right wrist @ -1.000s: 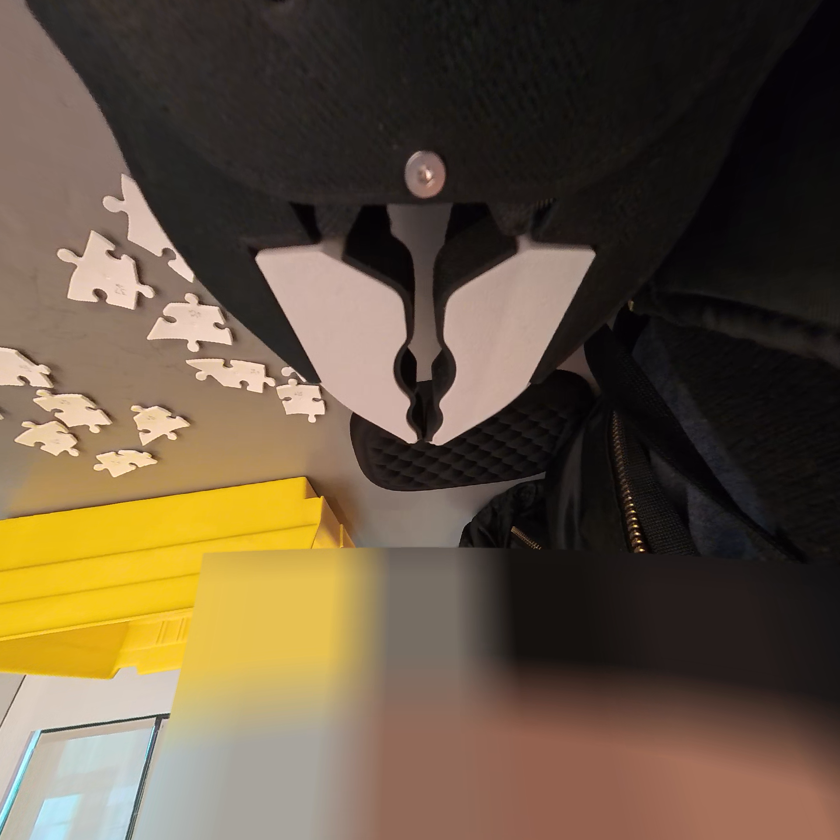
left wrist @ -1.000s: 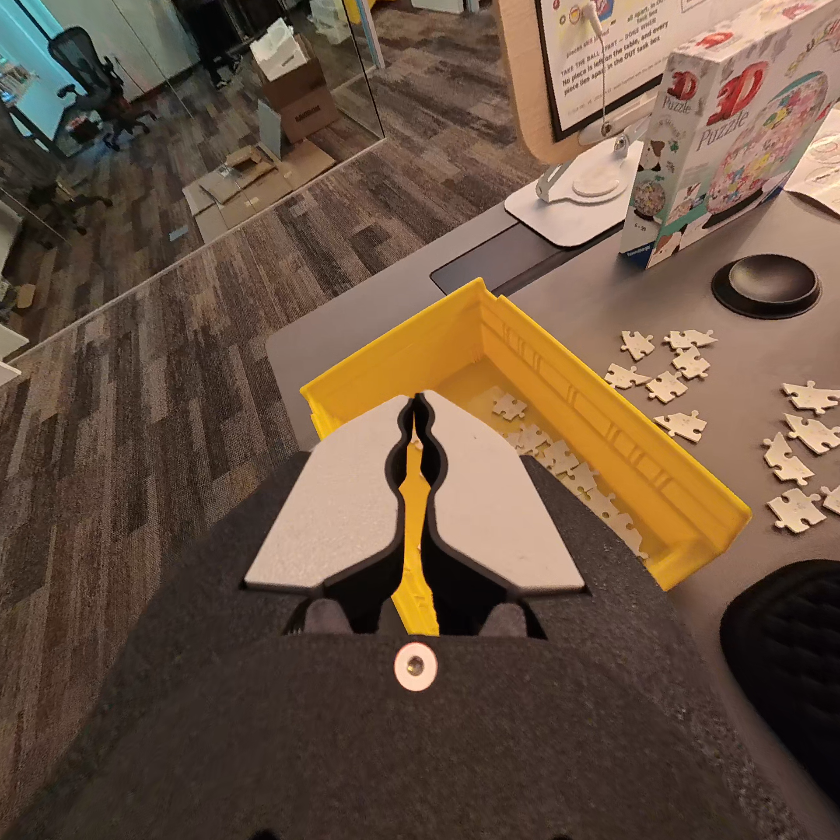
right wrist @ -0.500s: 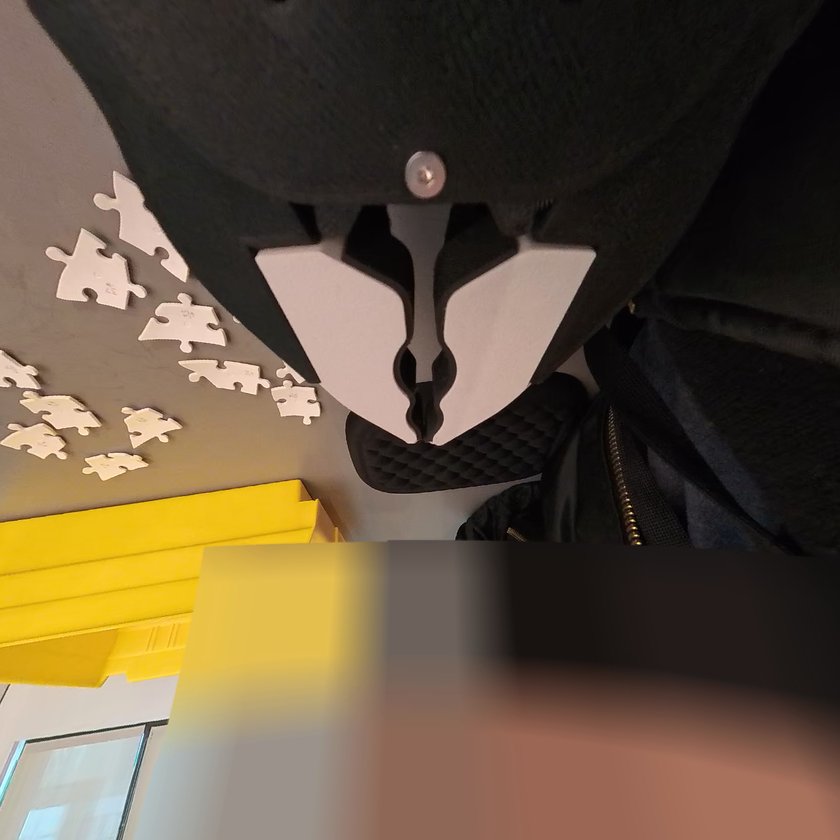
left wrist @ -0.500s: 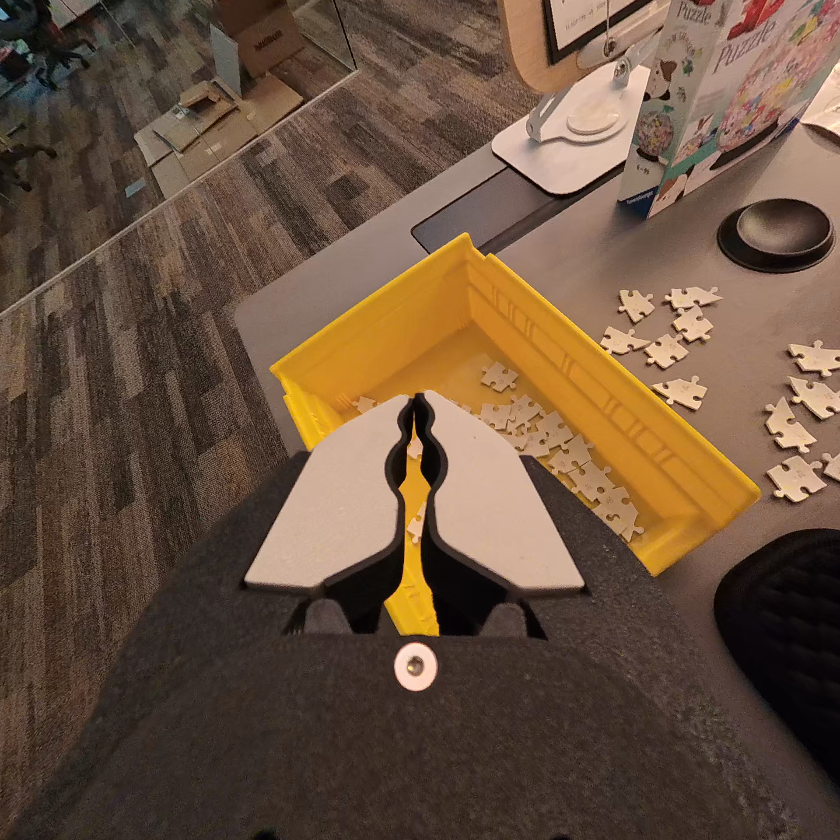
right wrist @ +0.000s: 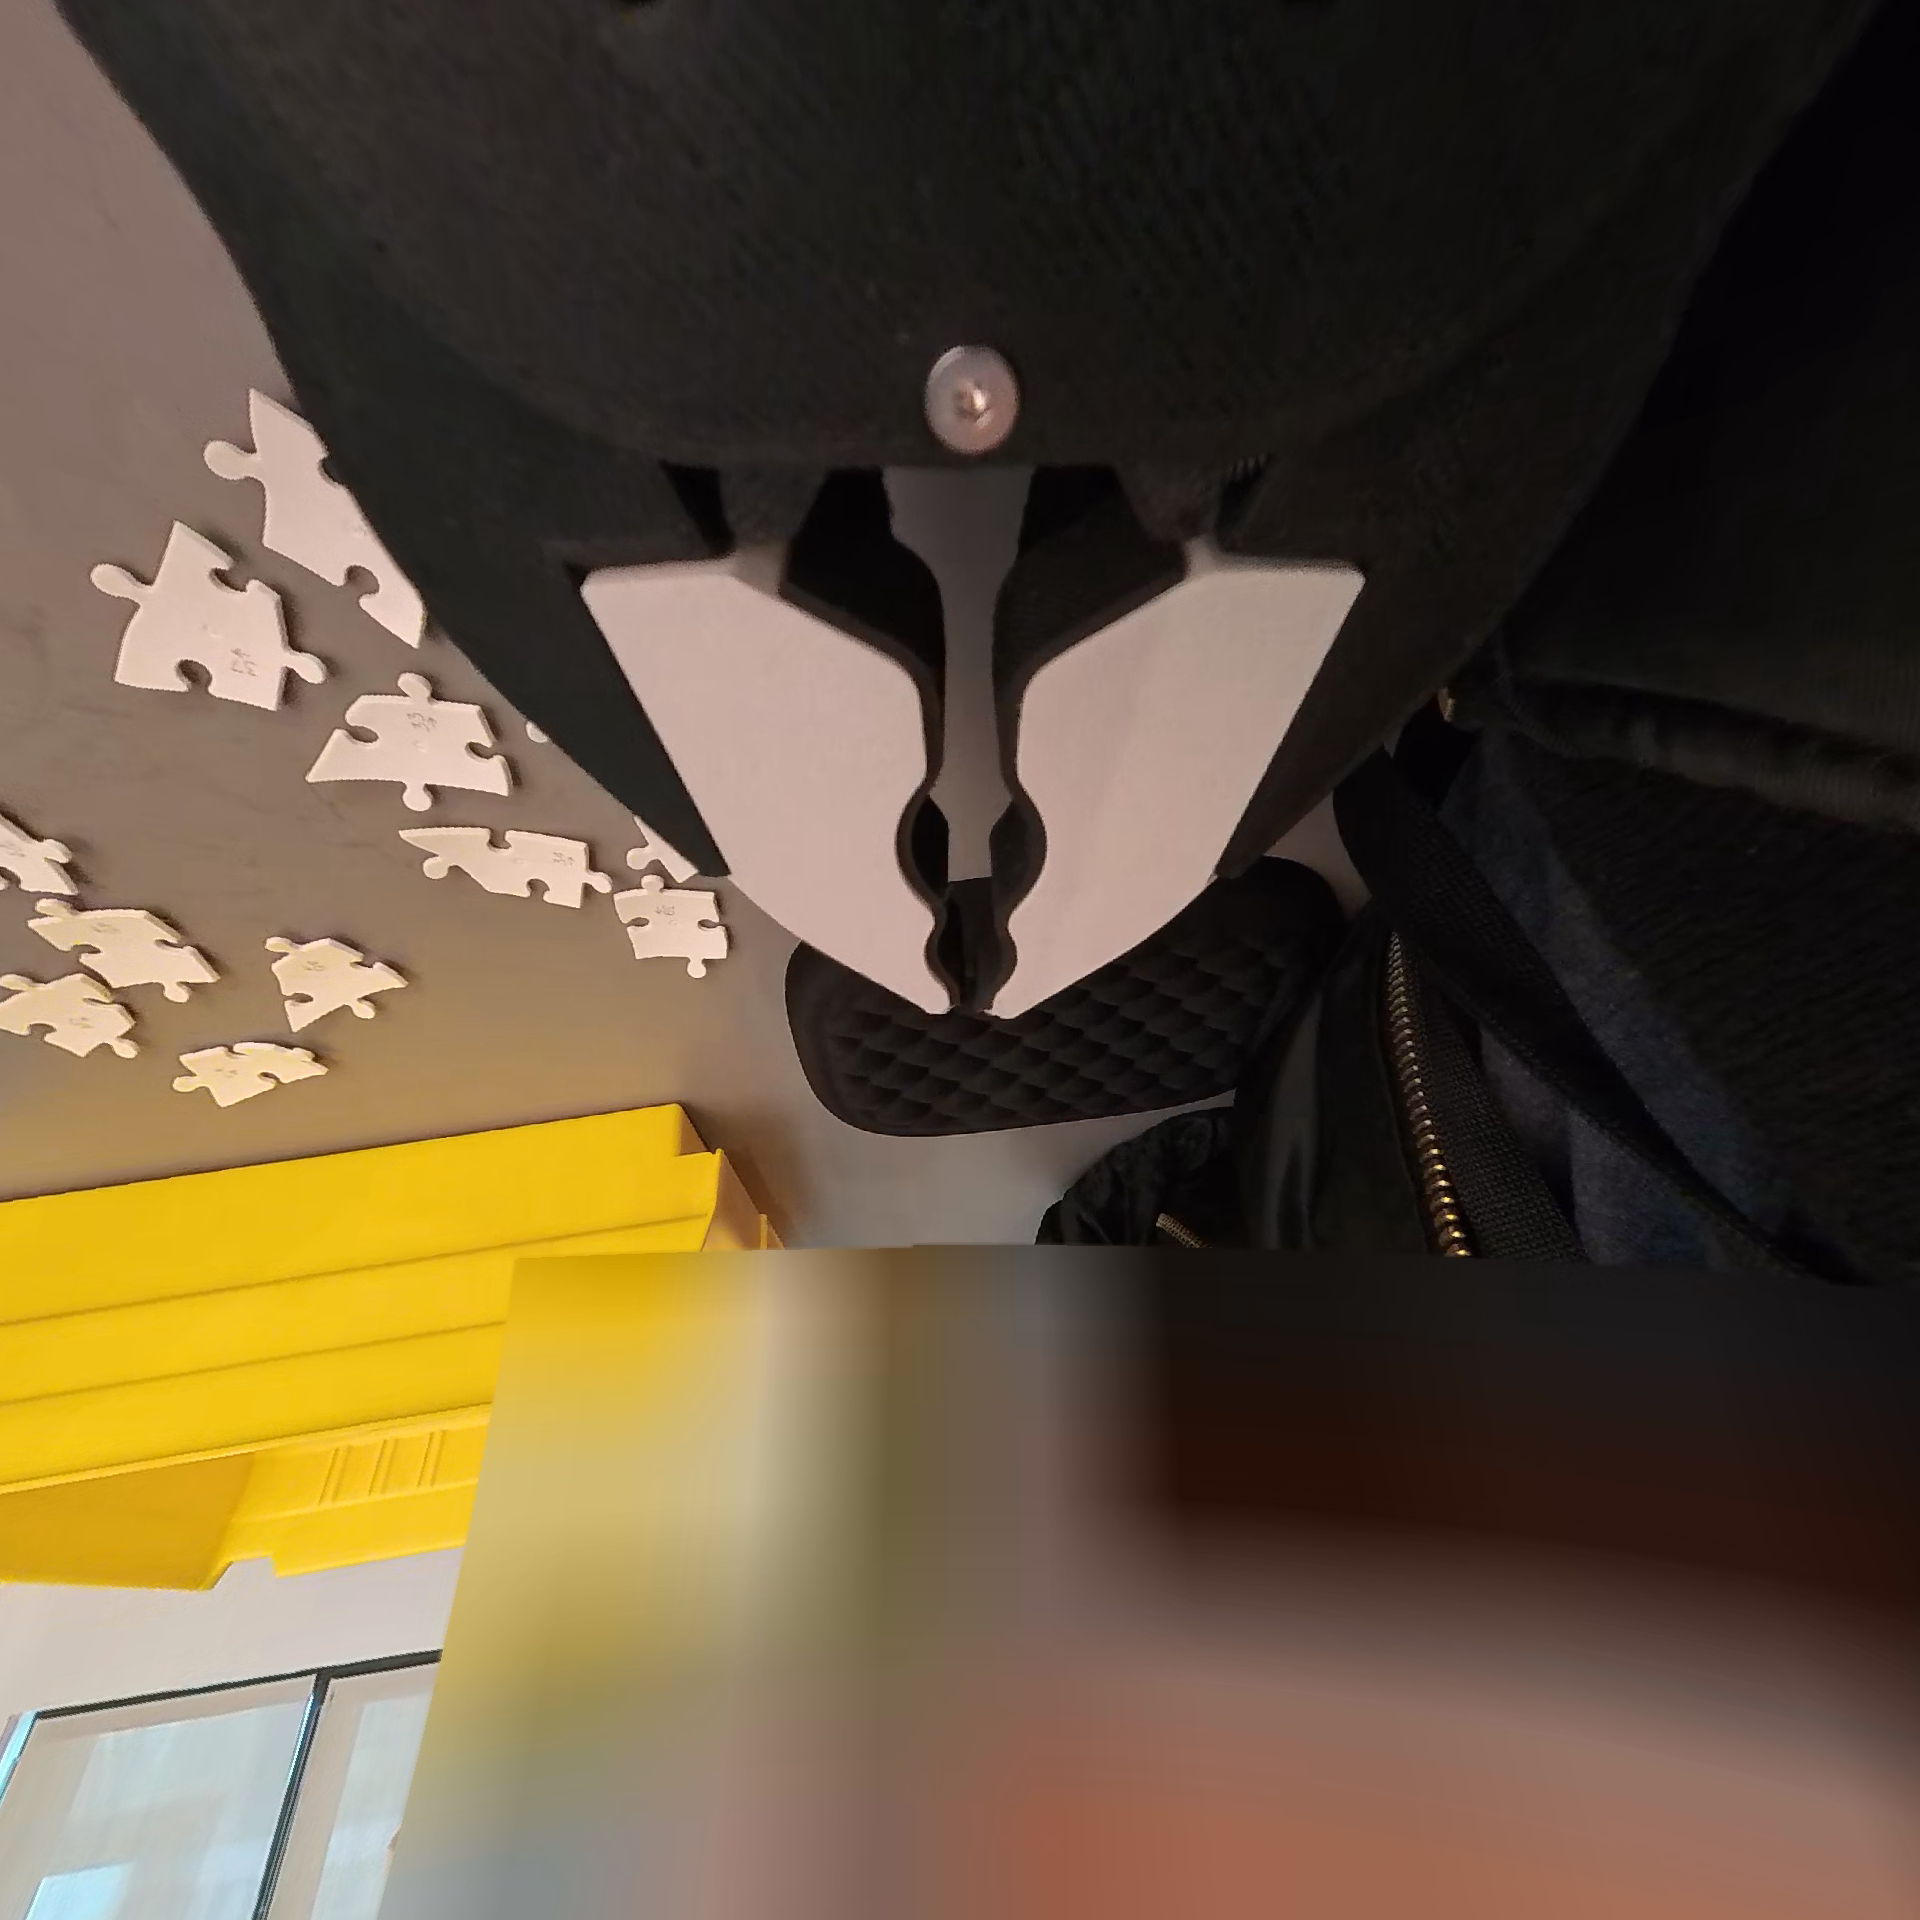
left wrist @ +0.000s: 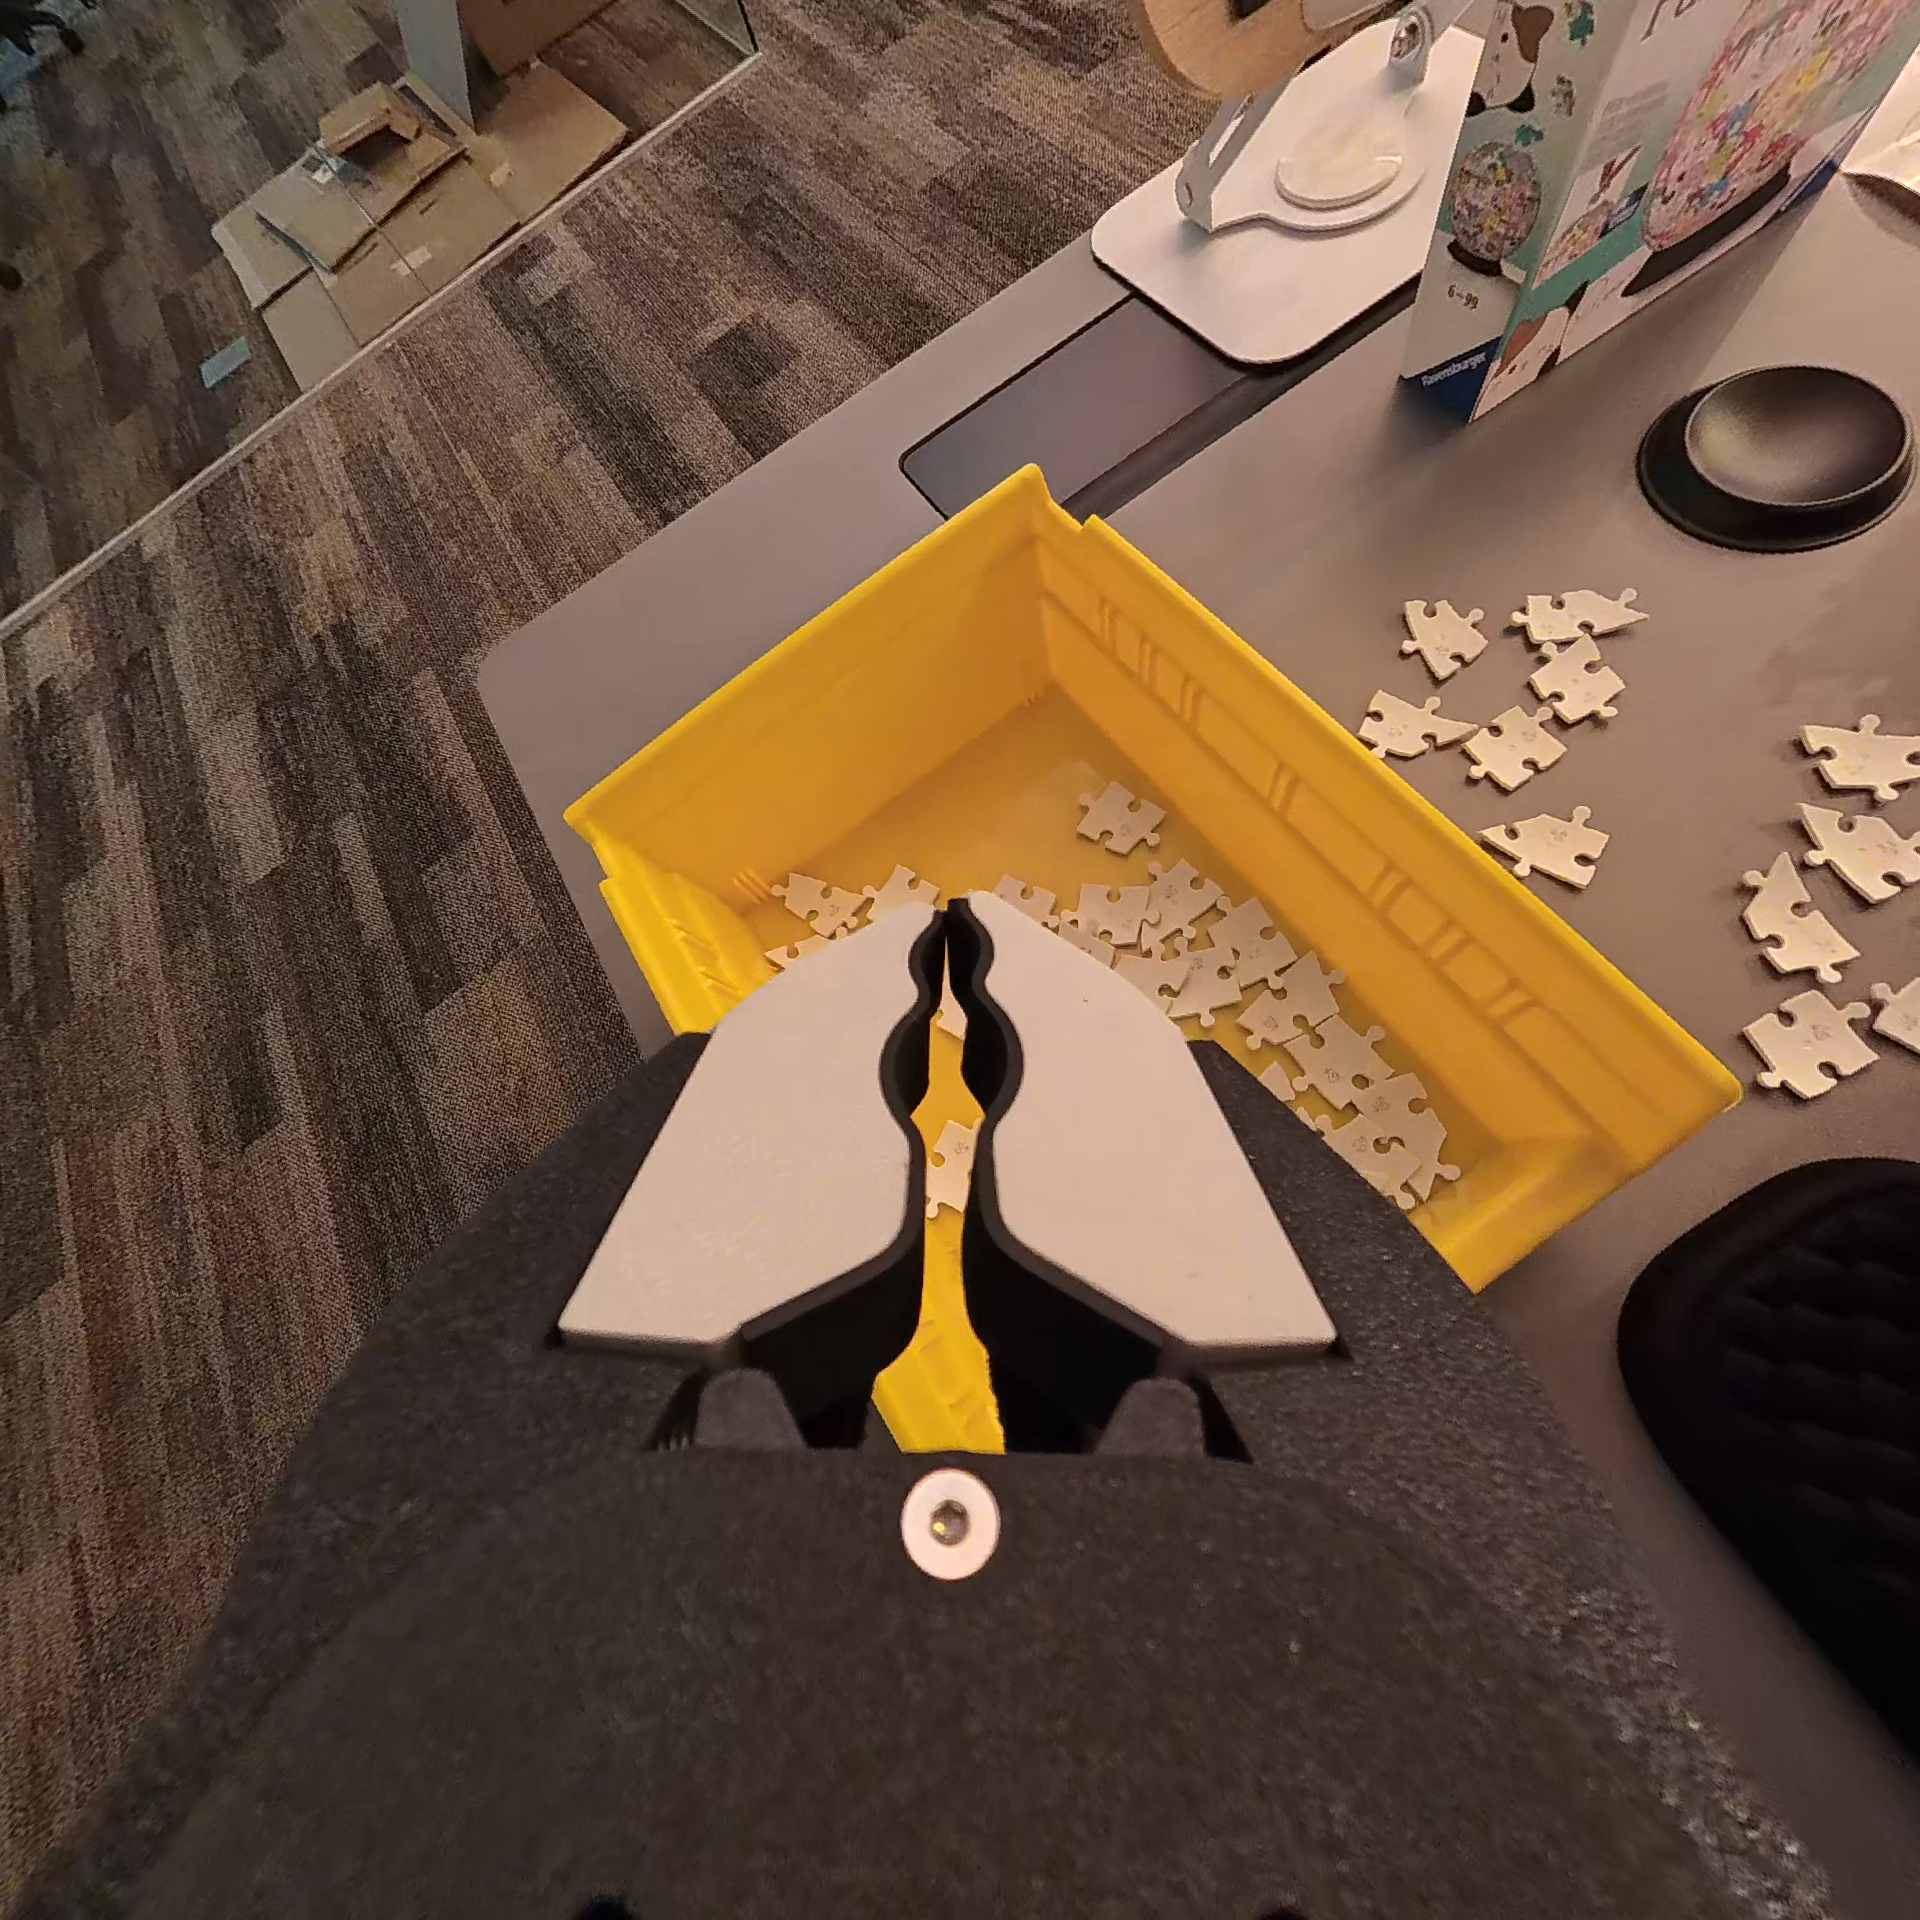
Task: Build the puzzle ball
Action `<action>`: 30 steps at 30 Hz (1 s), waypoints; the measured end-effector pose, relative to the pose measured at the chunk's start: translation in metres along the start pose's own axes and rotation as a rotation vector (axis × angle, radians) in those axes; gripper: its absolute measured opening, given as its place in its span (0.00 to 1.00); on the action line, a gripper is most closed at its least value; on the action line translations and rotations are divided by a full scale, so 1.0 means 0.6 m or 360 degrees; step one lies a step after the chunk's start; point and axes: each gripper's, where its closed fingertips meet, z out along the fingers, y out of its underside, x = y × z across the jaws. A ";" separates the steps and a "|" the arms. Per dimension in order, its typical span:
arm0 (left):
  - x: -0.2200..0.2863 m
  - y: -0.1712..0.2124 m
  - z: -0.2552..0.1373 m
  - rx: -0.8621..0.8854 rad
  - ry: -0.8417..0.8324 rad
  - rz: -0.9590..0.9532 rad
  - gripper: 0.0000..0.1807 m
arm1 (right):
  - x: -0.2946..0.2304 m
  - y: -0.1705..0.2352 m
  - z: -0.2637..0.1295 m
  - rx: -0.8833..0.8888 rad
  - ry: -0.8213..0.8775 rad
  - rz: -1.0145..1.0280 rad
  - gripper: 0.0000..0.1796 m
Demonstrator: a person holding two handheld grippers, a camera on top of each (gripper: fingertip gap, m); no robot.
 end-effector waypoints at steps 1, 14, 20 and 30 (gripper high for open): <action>0.001 0.001 0.001 -0.0007 0.0002 0.0002 0.00 | 0.000 0.000 0.000 0.0000 -0.0001 0.0000 0.01; 0.038 0.024 0.035 -0.0161 0.0176 0.0070 0.00 | -0.002 0.001 0.001 -0.0003 -0.0012 0.0002 0.02; 0.094 0.073 0.163 -0.0488 0.0352 0.0035 0.13 | -0.004 0.004 0.003 -0.0029 -0.0013 -0.0016 0.02; 0.088 0.157 0.252 -0.0829 0.0352 -0.0100 0.24 | -0.011 0.006 0.003 -0.0041 -0.0047 -0.0010 0.02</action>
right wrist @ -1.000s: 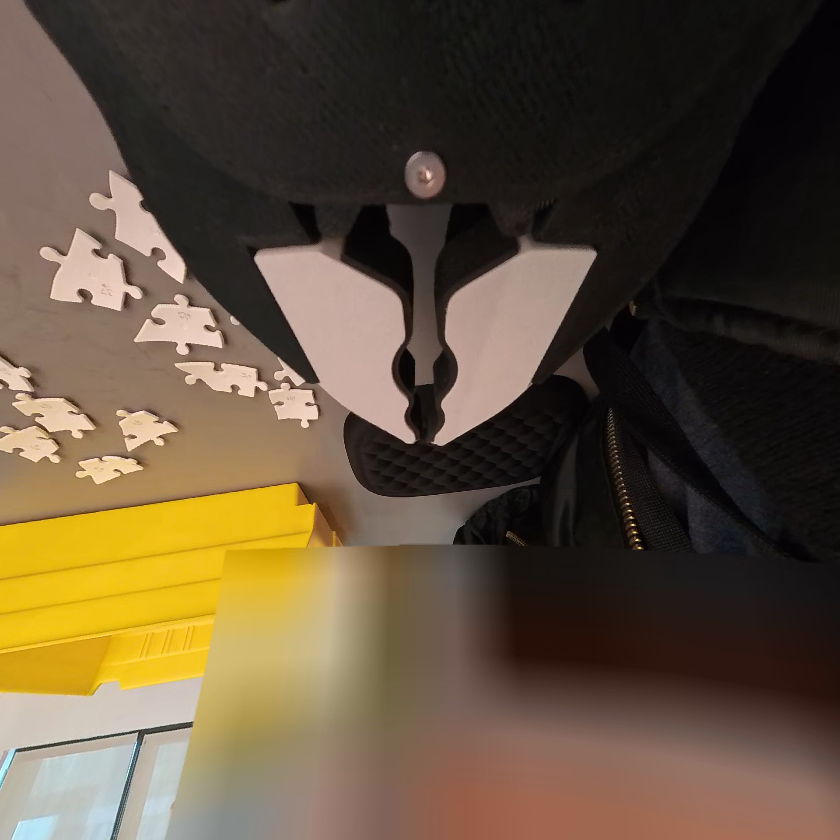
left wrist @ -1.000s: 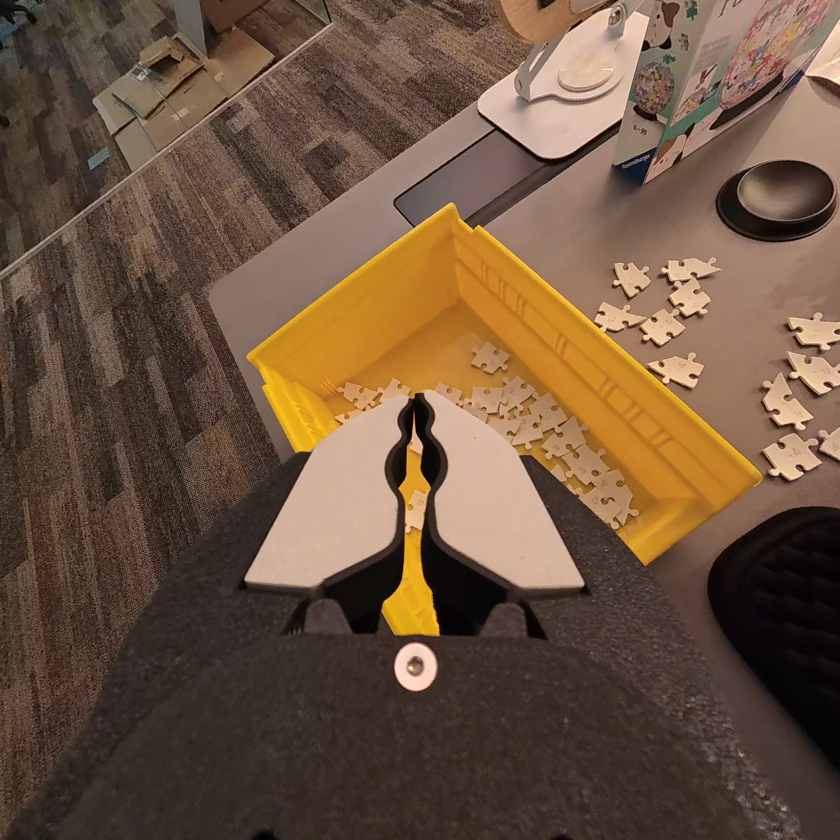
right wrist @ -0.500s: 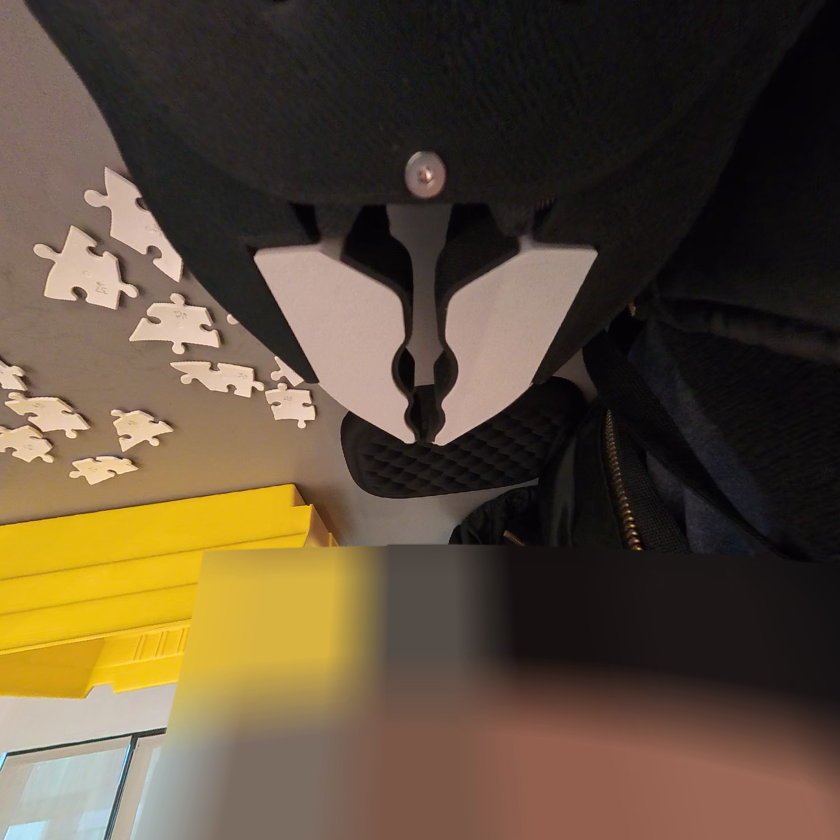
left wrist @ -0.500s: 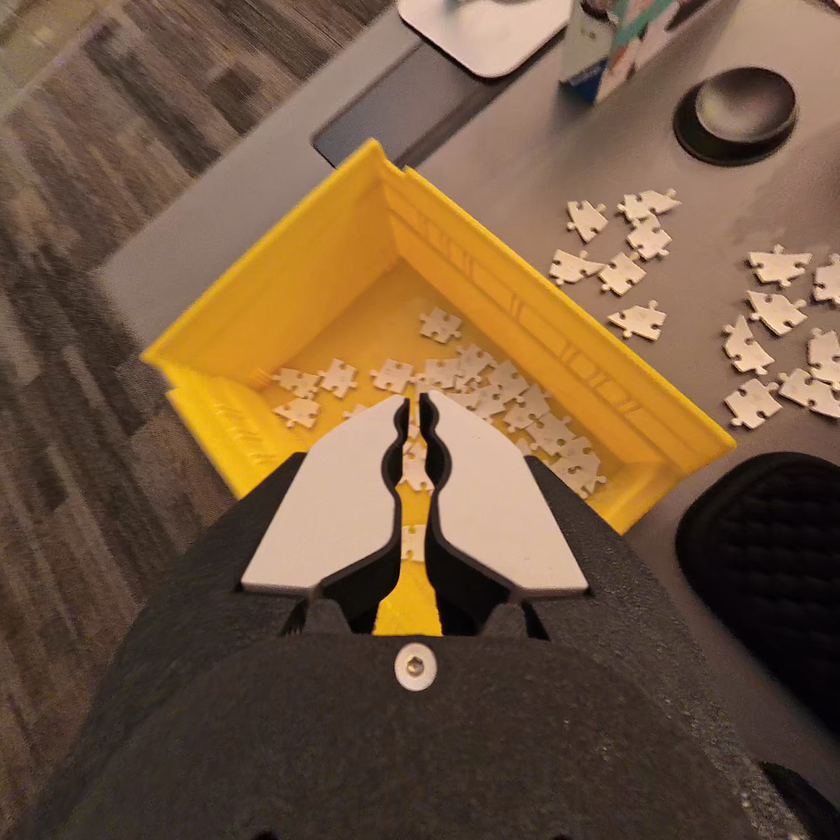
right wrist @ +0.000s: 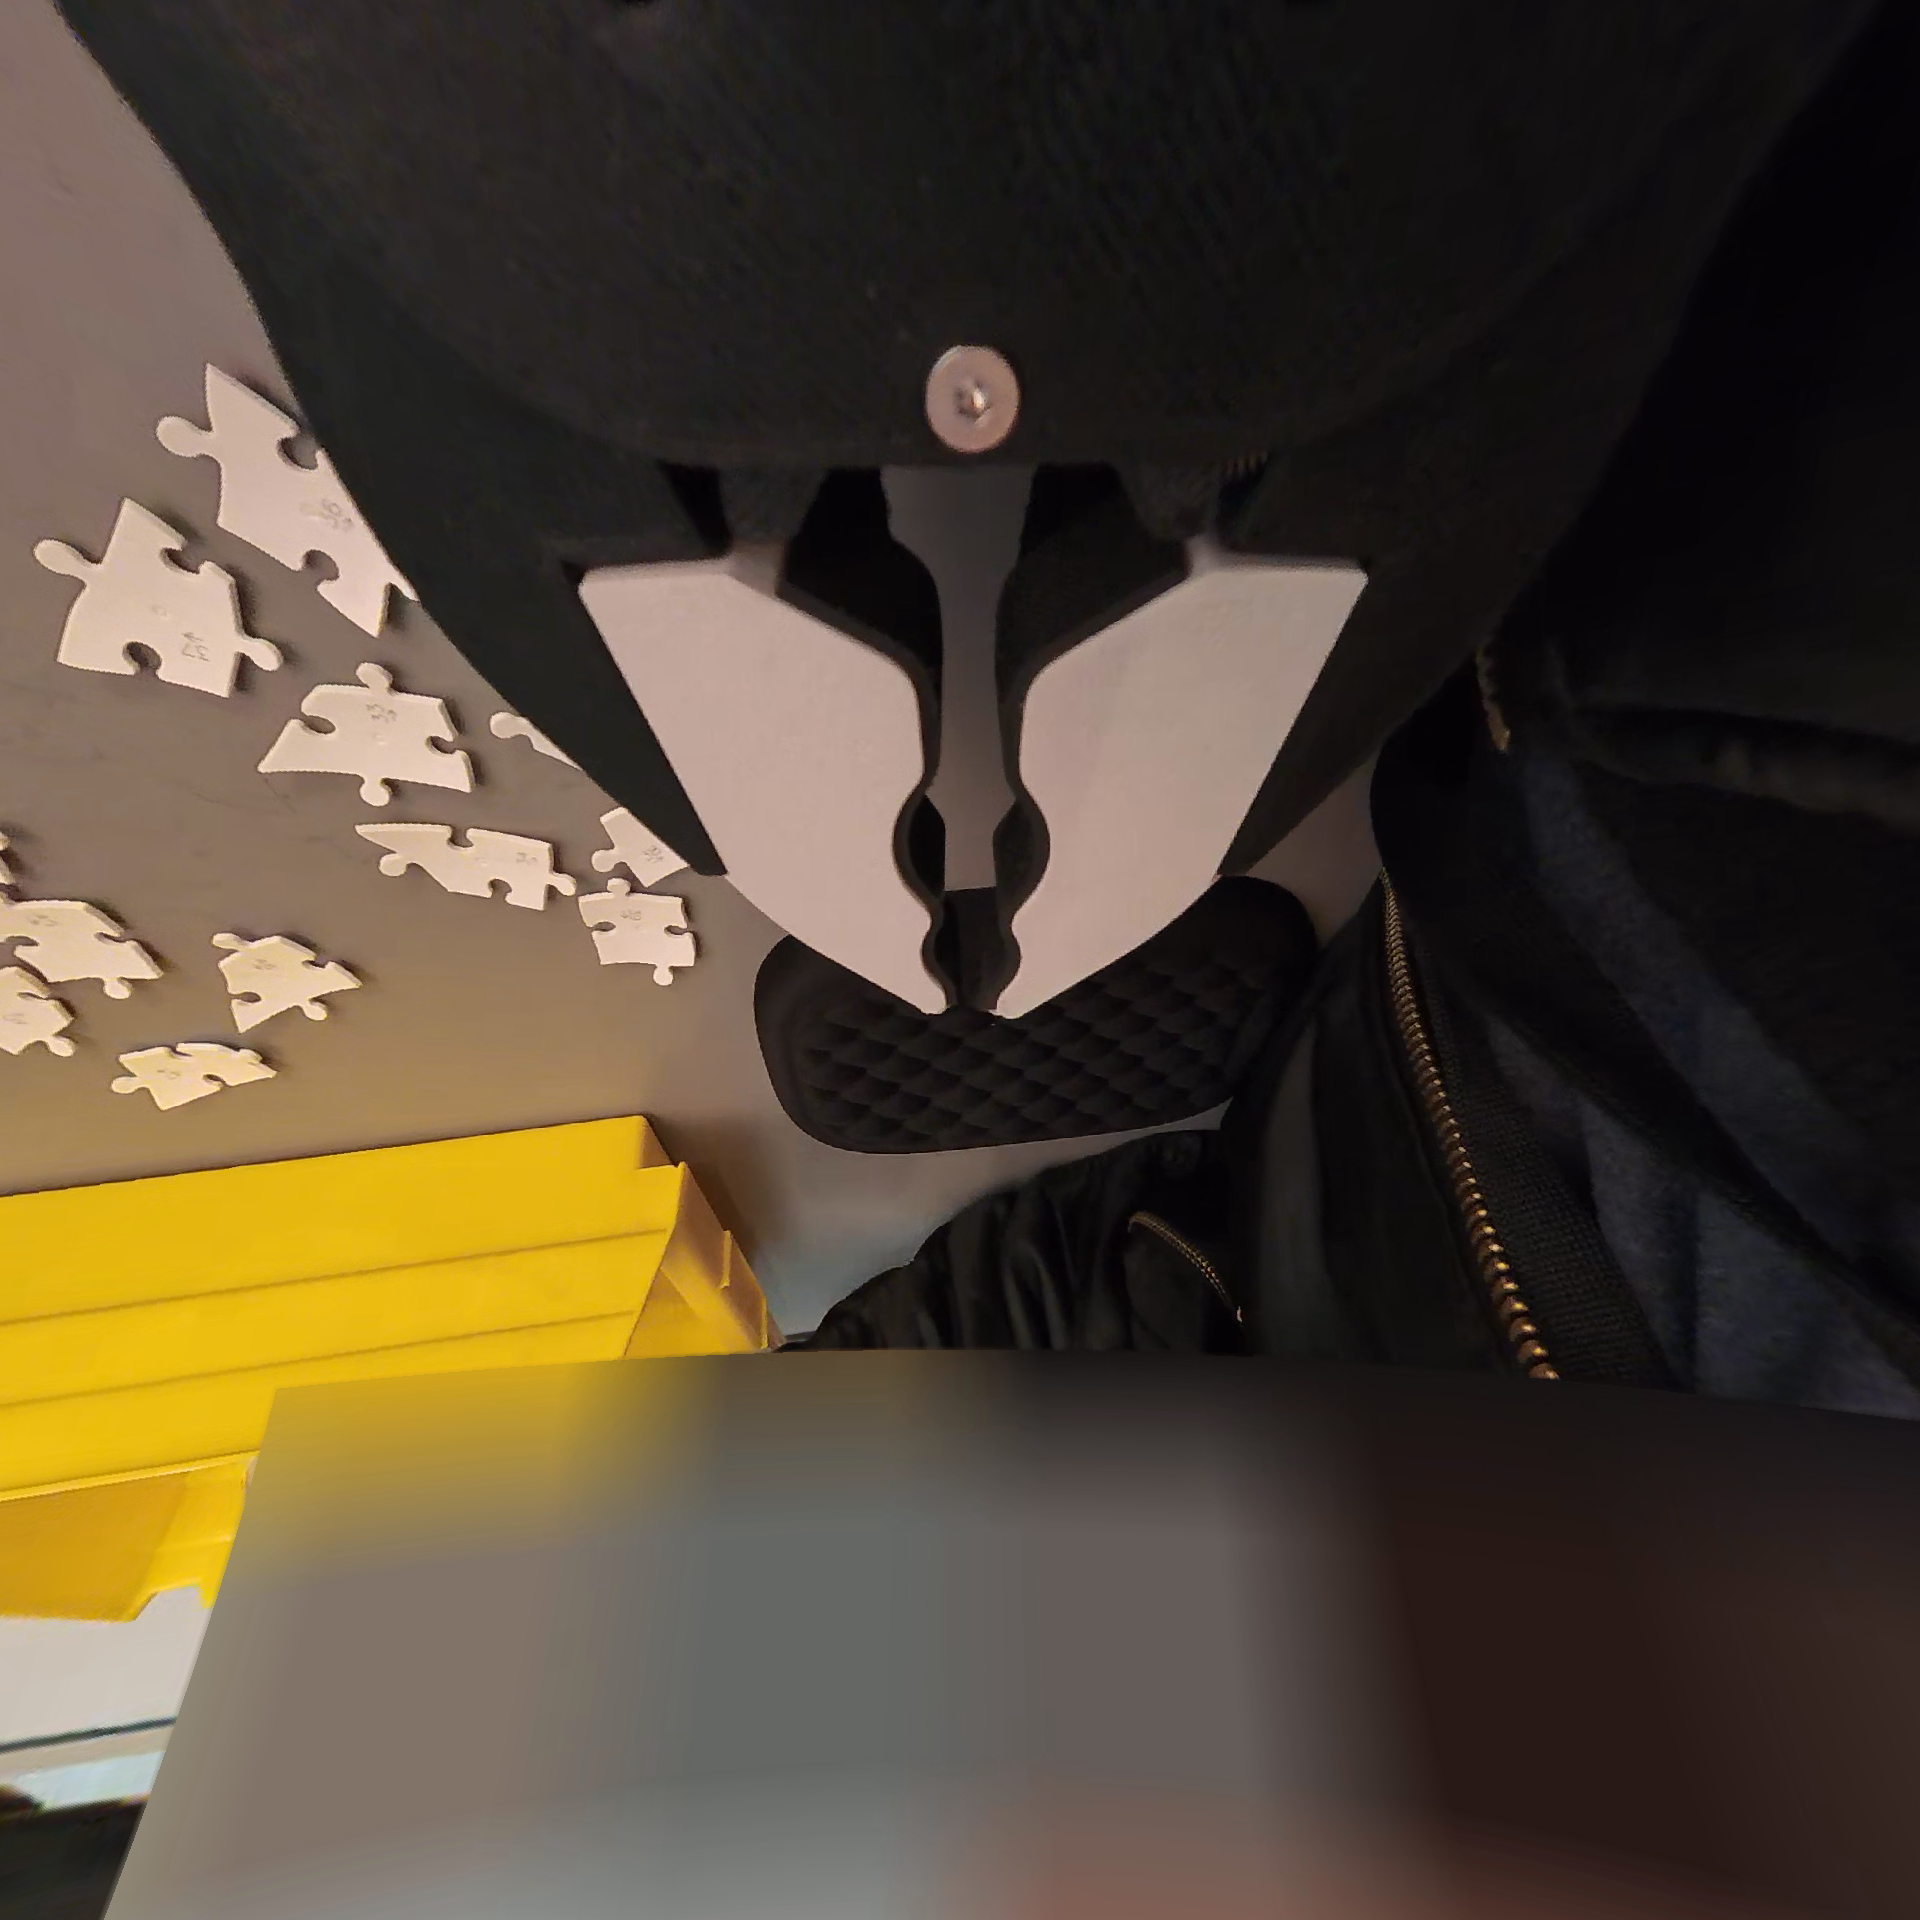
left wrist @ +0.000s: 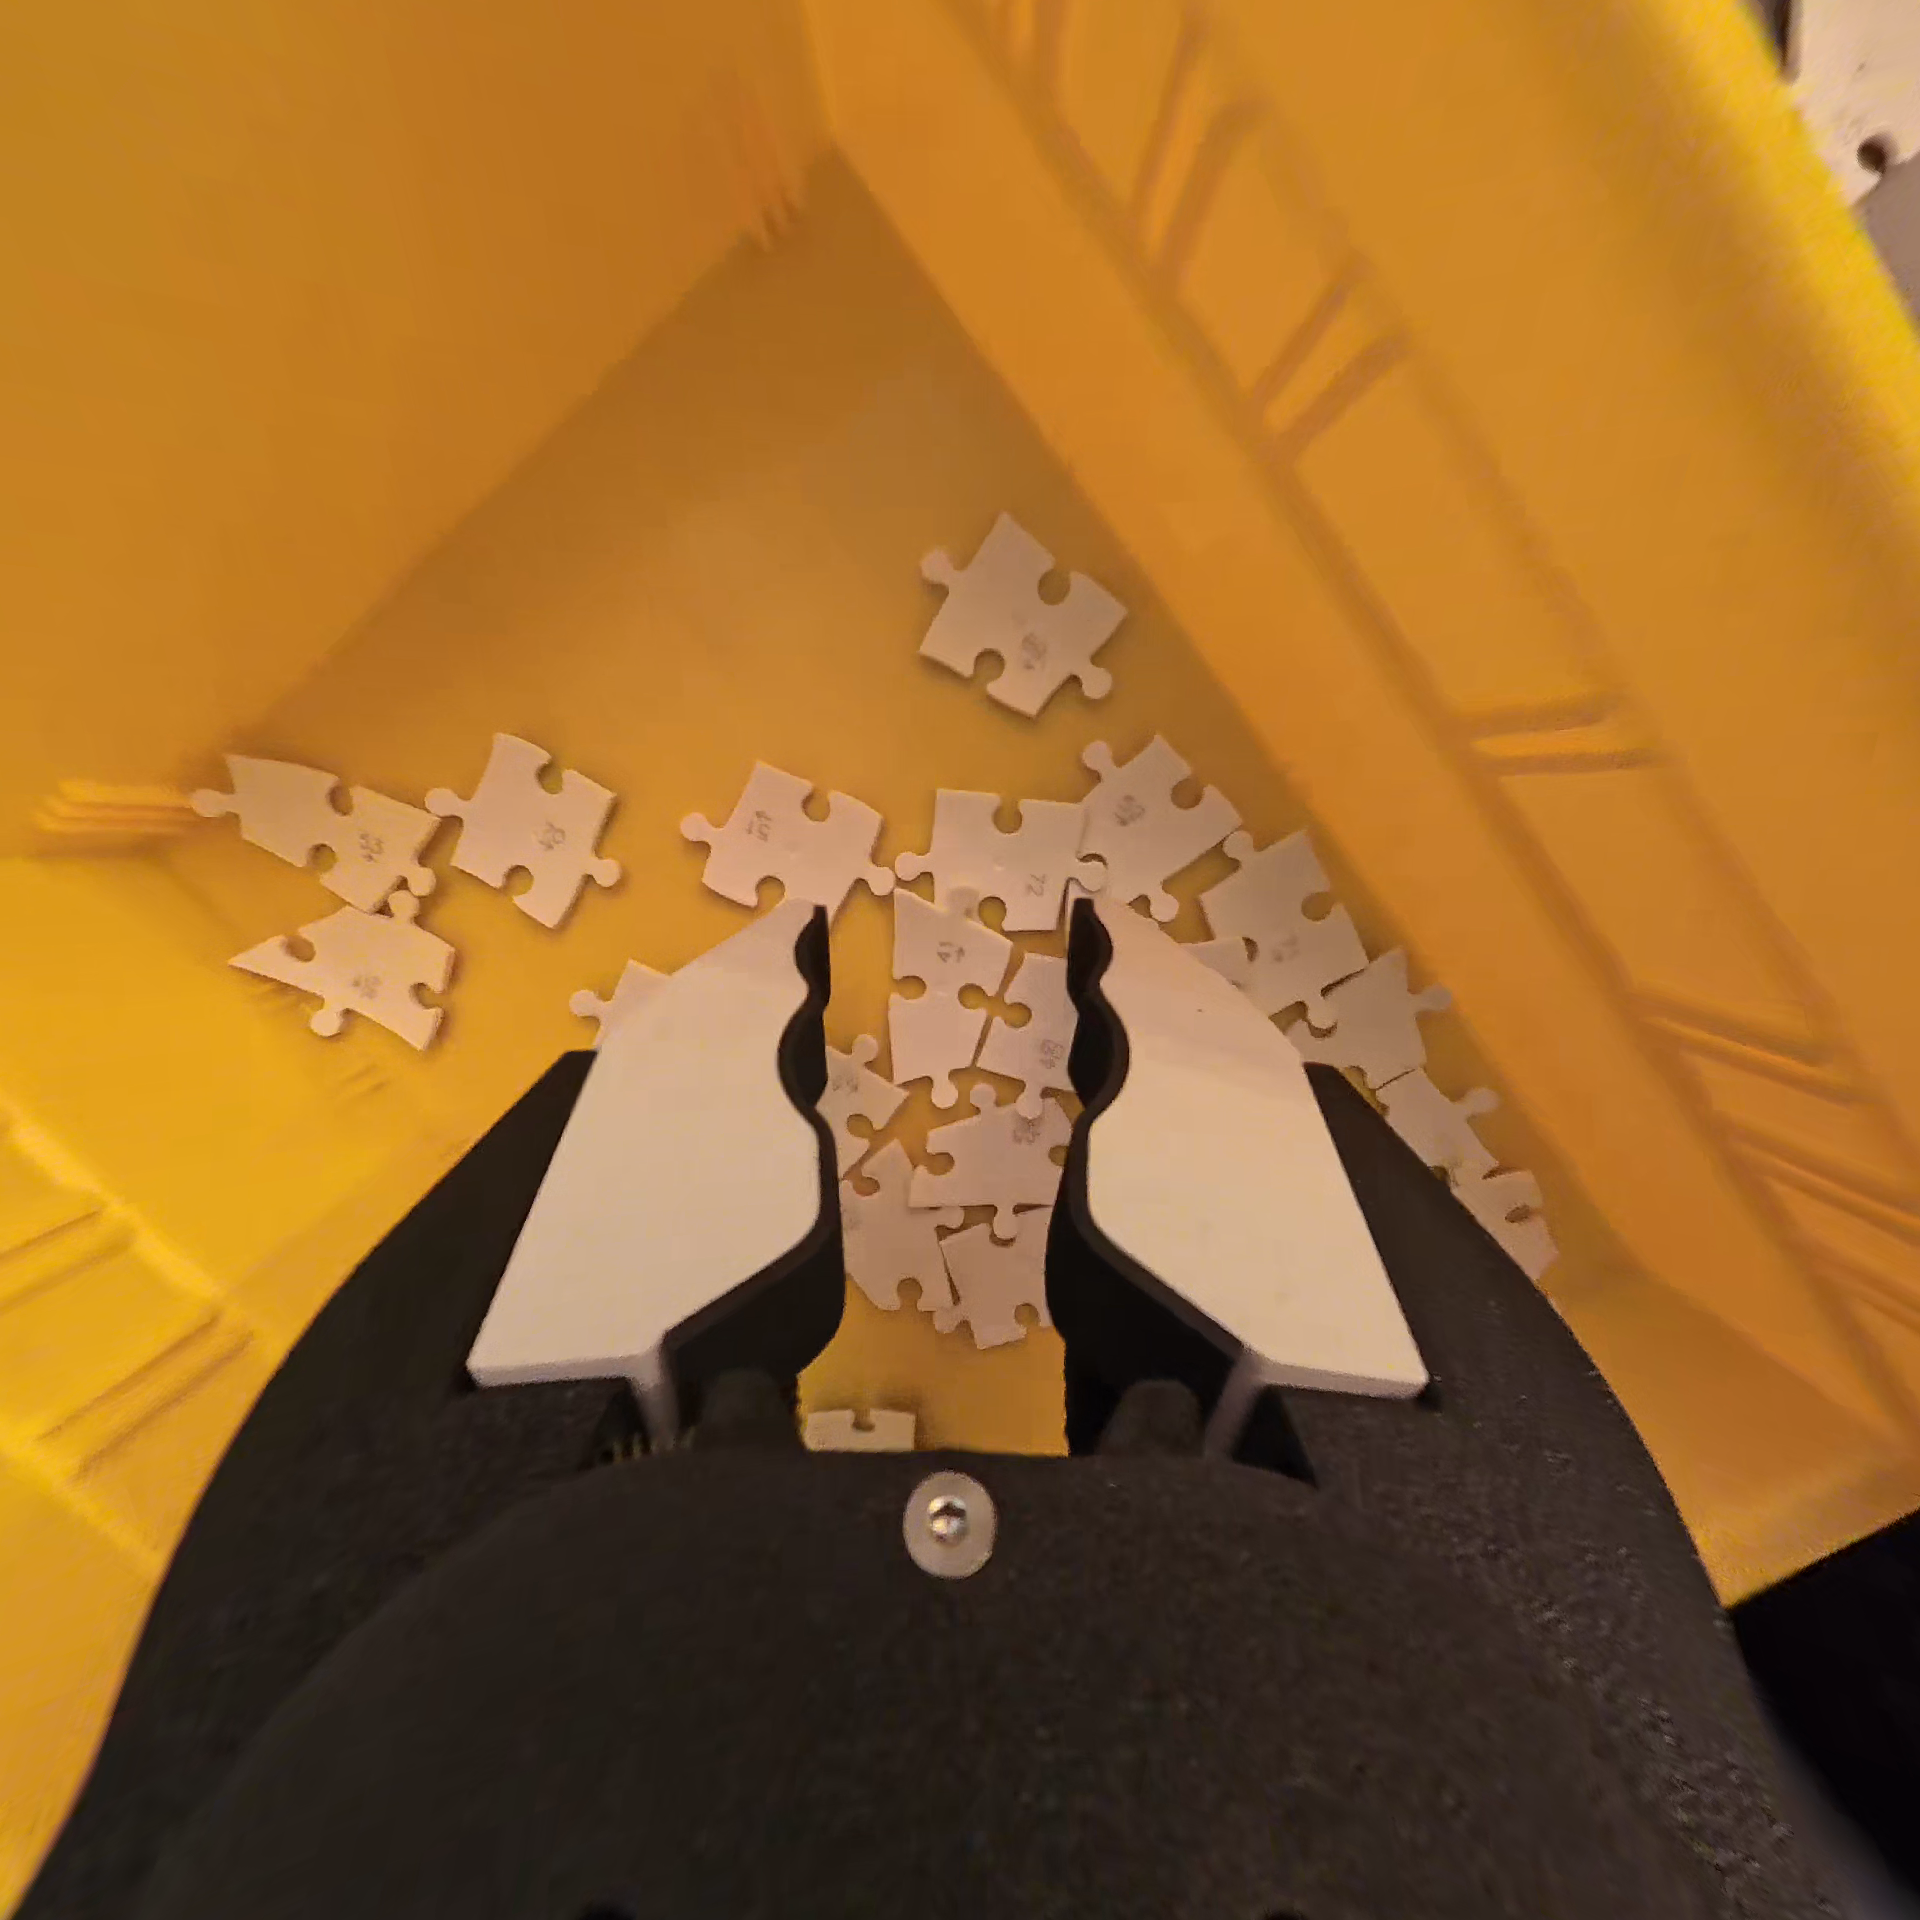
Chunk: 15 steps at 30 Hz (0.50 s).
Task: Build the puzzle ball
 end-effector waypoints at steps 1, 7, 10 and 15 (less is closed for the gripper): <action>0.001 0.003 0.004 -0.0015 0.0030 -0.0016 0.25 | 0.000 0.000 0.000 -0.0002 0.0000 -0.0002 0.02; -0.009 0.012 0.006 -0.0029 0.0063 -0.0047 0.24 | -0.003 0.002 0.001 -0.0014 -0.0015 0.0002 0.03; -0.008 0.019 0.010 -0.0064 0.0058 -0.0016 0.23 | -0.003 0.003 0.001 -0.0018 -0.0021 0.0010 0.03; -0.005 0.019 0.014 -0.0063 0.0093 -0.0006 0.20 | -0.004 0.004 0.002 -0.0024 -0.0028 0.0014 0.03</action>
